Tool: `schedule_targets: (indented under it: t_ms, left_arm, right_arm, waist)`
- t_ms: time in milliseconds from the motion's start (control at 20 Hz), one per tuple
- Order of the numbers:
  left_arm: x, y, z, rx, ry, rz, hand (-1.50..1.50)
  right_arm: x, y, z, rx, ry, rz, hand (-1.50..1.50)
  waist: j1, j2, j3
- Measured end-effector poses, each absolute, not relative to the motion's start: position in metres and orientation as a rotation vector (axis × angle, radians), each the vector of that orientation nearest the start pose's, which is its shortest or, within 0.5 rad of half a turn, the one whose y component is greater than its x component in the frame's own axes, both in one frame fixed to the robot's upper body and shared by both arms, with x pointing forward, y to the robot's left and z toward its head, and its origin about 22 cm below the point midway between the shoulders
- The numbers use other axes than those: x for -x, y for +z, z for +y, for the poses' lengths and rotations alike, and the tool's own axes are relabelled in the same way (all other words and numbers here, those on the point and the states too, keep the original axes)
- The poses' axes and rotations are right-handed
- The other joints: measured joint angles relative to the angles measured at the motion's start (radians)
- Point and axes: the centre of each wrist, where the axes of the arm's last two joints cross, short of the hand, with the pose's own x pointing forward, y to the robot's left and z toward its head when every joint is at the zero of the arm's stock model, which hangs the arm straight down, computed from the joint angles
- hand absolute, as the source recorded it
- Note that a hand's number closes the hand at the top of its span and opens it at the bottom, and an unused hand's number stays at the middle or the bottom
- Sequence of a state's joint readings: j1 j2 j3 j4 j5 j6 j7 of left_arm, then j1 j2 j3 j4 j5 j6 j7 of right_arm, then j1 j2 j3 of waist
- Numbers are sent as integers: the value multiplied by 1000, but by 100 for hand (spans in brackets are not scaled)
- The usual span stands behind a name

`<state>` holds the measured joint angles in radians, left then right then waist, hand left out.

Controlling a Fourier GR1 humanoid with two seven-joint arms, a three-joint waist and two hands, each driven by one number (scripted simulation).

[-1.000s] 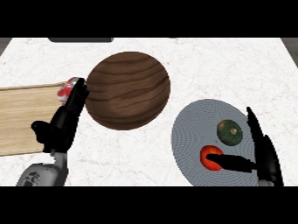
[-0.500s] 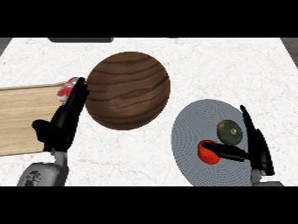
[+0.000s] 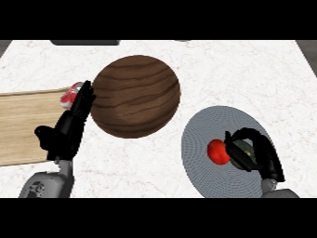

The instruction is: Pick the squash from the placemat and place it in the bowl

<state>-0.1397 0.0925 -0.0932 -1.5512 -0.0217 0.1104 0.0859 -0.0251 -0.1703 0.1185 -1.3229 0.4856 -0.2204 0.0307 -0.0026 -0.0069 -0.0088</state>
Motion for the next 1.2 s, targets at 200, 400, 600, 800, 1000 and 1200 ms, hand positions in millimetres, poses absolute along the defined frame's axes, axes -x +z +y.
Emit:
schedule_targets:
  t_ms: [200,400,600,800,1000,1200]
  left_arm:
    - [-273,27,215,-69,-111,-1592,0]
    - [-276,28,209,-47,-137,-1596,0]
    - [-280,31,200,-17,-159,-1601,0]
    - [-279,28,206,-37,-141,-1593,0]
    - [-281,31,211,-53,-119,-1590,0]
    - [-278,28,213,-63,-112,-1584,0]
  right_arm:
    - [-237,-48,-234,508,508,-1384,150]
    - [-235,-41,-167,200,805,-1494,150]
    - [-219,-25,-94,-202,1113,-1594,150]
    - [-199,7,-54,-509,1197,-1722,150]
    - [-180,49,-41,-616,1193,-1886,150]
    - [-170,78,-42,-569,1206,-1977,150]
  waist:
    - [-1,1,1]
    - [41,4,1]
    - [70,8,6]
    - [45,6,8]
    - [17,4,8]
    - [5,3,8]
